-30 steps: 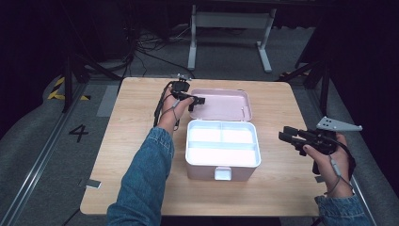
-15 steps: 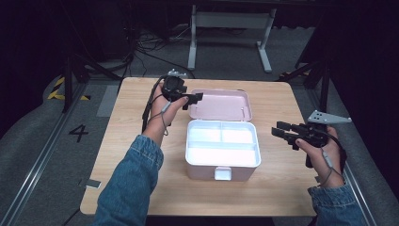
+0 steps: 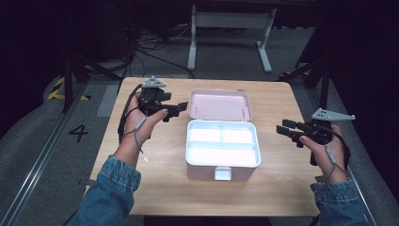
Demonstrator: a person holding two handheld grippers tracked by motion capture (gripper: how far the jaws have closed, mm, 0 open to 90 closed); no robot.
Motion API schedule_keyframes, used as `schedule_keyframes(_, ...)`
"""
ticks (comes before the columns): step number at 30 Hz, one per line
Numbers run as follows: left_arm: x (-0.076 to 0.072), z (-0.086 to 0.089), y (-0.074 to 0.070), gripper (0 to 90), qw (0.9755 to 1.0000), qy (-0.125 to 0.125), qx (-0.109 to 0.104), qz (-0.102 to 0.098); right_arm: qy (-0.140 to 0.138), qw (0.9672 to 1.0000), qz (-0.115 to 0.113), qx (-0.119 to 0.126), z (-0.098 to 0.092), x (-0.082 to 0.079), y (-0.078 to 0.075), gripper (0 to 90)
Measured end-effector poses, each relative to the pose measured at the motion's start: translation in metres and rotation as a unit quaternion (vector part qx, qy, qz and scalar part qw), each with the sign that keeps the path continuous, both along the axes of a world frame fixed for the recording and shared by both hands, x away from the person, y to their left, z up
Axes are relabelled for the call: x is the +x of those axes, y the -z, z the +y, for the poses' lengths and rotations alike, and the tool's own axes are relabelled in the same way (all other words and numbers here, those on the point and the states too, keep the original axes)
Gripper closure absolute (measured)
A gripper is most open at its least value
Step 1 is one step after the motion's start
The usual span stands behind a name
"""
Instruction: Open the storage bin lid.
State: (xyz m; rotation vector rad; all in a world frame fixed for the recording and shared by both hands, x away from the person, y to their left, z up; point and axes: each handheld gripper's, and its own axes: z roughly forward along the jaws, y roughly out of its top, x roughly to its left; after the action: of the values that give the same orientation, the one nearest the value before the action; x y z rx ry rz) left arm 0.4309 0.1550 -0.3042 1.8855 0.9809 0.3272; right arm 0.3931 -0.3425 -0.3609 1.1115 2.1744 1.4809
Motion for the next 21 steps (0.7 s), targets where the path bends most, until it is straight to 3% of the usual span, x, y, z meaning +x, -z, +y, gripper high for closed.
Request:
schedule_keyframes(2, -0.006, 0.006, 0.000, 24.9, 0.9999, -0.004, 0.008, -0.009, 0.005, 1.0000, 0.005, -0.001, -0.004, -0.001, 0.002, 52.6)
schedule_keyframes(6, -0.022, 0.016, 0.006, 24.9, 0.9987, -0.013, 0.046, -0.020, 0.013, 0.9998, 0.016, -0.004, -0.012, -0.002, 0.007, 51.7)
schedule_keyframes(12, -0.045, 0.029, 0.020, 24.9, 0.9974, -0.009, 0.067, -0.024, 0.028, 0.9992, 0.027, -0.012, -0.024, -0.005, 0.014, 50.9)
schedule_keyframes(19, -0.060, 0.043, 0.040, 24.9, 0.9965, -0.026, 0.077, -0.019, 0.040, 0.9980, 0.046, -0.015, -0.037, -0.006, 0.026, 49.3)
schedule_keyframes(21, -0.060, 0.051, 0.053, 25.1, 0.9972, -0.043, 0.060, -0.011, 0.041, 0.9977, 0.052, -0.008, -0.039, -0.006, 0.029, 48.3)
